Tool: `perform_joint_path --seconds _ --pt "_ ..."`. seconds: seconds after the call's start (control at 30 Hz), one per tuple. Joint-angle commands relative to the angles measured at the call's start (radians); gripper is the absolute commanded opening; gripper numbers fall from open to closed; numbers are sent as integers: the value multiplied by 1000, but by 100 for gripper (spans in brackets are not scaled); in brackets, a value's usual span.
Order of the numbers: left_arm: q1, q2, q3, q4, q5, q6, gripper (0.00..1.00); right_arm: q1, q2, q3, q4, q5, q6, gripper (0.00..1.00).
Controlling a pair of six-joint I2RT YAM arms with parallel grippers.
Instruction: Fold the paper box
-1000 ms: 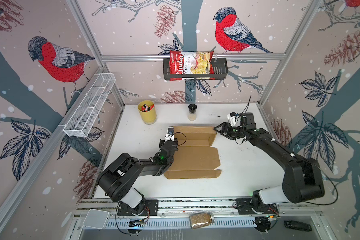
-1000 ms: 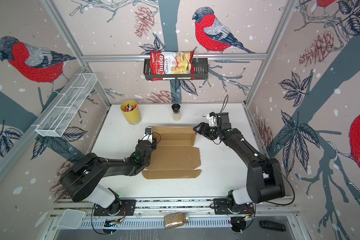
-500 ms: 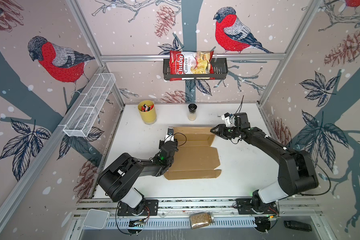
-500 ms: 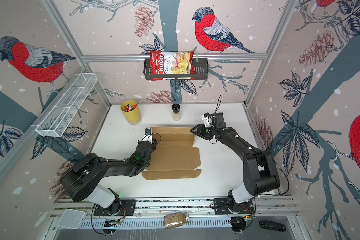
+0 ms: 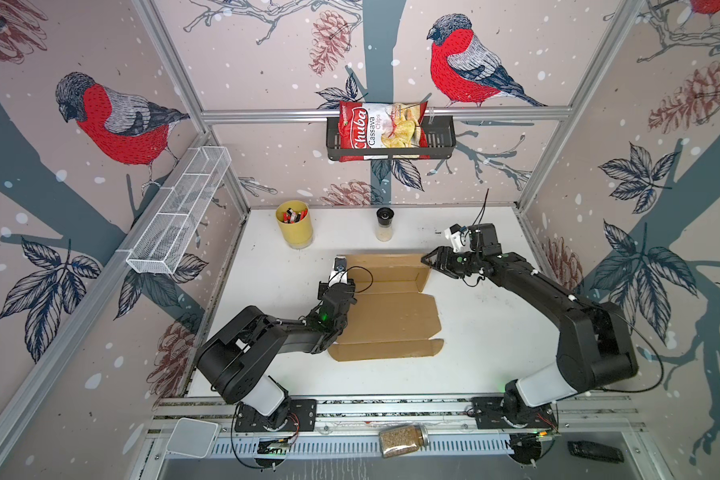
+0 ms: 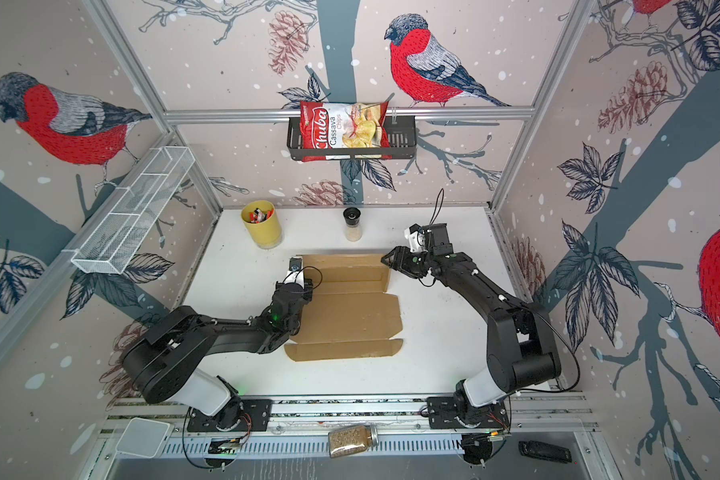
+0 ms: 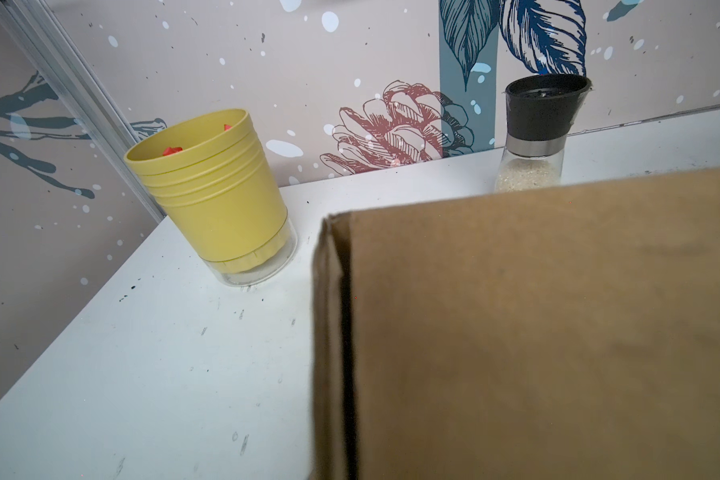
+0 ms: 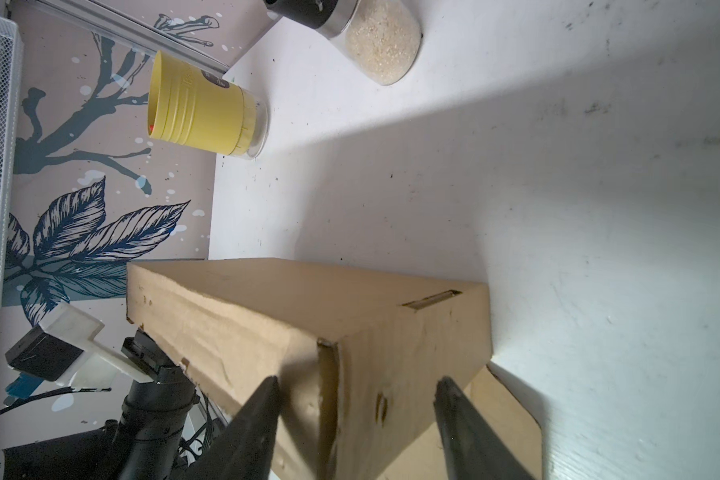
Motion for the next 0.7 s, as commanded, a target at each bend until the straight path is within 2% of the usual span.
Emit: perform_joint_path --seconds 0.0,0.07,0.13,0.33,0.47,0.57,0.67 --pt "-2 4 -4 10 -13 1 0 4 17 -15 -10 8 -19 52" --pt "-2 6 -4 10 -13 2 0 5 24 -24 3 5 -13 48" --pt "-2 8 -4 4 -11 0 0 5 22 -22 13 -6 -7 48" --pt "-2 1 24 -60 -19 -30 0 -22 -38 15 28 -48 -4 63" --pt "9 -20 92 -229 -15 -91 0 -78 -98 24 19 -49 -14 69" --pt "45 -41 139 -363 49 -152 0 -124 -140 3 22 -32 -19 70" --pt "110 -42 193 -498 174 -220 0 -157 -161 -33 44 -18 -11 70"
